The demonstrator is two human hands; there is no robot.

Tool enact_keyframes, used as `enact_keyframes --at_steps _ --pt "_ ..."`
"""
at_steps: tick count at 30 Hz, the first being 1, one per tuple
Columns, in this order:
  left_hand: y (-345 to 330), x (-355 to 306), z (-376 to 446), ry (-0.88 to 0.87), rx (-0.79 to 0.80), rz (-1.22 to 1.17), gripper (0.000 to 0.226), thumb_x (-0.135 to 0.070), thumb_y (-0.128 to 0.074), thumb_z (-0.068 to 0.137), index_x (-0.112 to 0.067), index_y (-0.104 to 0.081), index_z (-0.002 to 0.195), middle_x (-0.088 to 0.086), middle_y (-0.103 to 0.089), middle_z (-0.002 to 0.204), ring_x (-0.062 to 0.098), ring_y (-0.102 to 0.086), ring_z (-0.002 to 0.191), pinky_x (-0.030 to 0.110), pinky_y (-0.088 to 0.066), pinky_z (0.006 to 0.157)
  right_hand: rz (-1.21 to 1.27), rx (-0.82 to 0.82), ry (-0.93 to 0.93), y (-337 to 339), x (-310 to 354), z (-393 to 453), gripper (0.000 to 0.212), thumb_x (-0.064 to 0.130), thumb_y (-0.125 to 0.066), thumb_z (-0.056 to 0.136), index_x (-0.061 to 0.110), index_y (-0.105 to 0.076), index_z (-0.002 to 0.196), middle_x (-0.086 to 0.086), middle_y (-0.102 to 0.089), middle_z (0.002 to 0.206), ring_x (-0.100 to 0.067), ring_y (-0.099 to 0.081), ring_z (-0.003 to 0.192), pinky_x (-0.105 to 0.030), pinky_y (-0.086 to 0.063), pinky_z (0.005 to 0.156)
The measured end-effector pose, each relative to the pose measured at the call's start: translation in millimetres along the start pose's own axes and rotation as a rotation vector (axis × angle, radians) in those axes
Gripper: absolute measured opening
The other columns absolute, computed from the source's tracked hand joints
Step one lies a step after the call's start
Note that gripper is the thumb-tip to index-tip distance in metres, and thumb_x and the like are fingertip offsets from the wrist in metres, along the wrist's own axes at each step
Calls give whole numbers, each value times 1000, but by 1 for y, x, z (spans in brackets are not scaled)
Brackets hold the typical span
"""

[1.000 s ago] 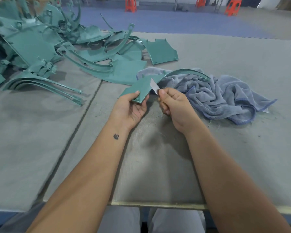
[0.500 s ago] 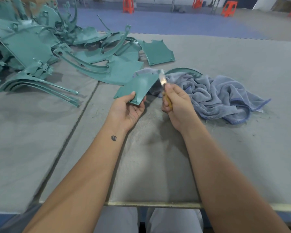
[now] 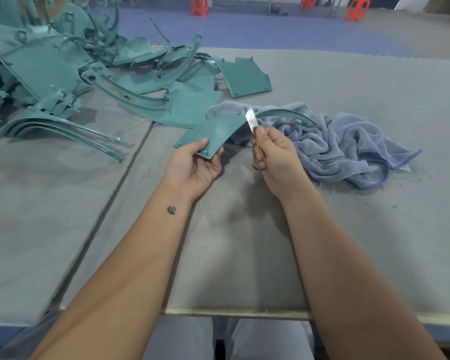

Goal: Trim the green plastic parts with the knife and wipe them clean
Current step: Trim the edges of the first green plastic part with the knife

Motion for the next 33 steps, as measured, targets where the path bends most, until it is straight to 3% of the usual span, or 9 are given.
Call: enact_keyframes --at_steps 9,15,19,22,24,28,31,33 --pt "-1 -4 -3 1 56 49 15 -5 -42 99 -7 -56 105 8 -72 74 16 -67 53 18 -52 47 373 -253 -125 21 -8 4 29 20 -38 105 14 -44 78 -1 -33 65 -8 -25 49 -19 -21 46" --pt "3 -6 -1 -28 -4 -11 14 -7 -44 97 -9 -57 102 6 -70 72 14 -63 52 16 -43 44 443 -304 -162 21 -12 4 27 24 -43 103 14 -46 79 -1 -35 65 -9 -28 49 -20 -23 47" --pt "8 -12 3 -49 -38 -53 13 -19 -47 99 -13 -58 100 2 -67 69 11 -56 52 16 -37 46 306 -204 -75 15 -5 2 28 16 -56 97 19 -43 72 2 -32 59 -10 -24 48 -20 -25 45" --pt "11 -13 5 -56 -56 -94 19 -26 -49 100 -11 -60 102 2 -66 68 11 -52 51 18 -41 46 151 -164 -26 9 -1 -1 17 16 -54 98 16 -53 82 2 -35 59 -11 -26 49 -21 -26 46" --pt "11 -13 5 -67 -58 -147 21 -25 -49 100 -9 -61 103 5 -70 73 15 -60 53 22 -49 48 100 -170 -18 7 1 -1 22 25 -45 102 15 -62 92 3 -41 60 -10 -34 48 -23 -29 49" --pt "11 -16 4 -100 -65 -213 21 -17 -47 102 -3 -59 110 16 -71 93 29 -69 82 37 -61 61 54 -239 -18 12 2 -2 37 32 -35 105 14 -65 95 1 -41 57 -10 -34 44 -23 -29 46" --pt "10 -17 4 -106 -53 -188 28 -8 -50 99 -1 -54 127 19 -69 106 30 -70 85 34 -60 58 115 -273 -83 13 -2 -2 39 35 -33 105 12 -58 86 2 -33 51 -9 -23 39 -20 -21 40" --pt "10 -16 4 -108 -55 -138 38 -2 -55 95 0 -52 132 20 -66 116 29 -72 82 30 -59 57 125 -280 -90 14 -4 -1 34 32 -34 105 14 -52 82 2 -36 51 -9 -25 39 -20 -23 39"
Point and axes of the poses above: each hand's wrist, its own z-axis towards the middle knuckle, its own y-axis out of the back of the hand, x = y × z, the point moved 7 cm from there along z, towards the middle knuckle
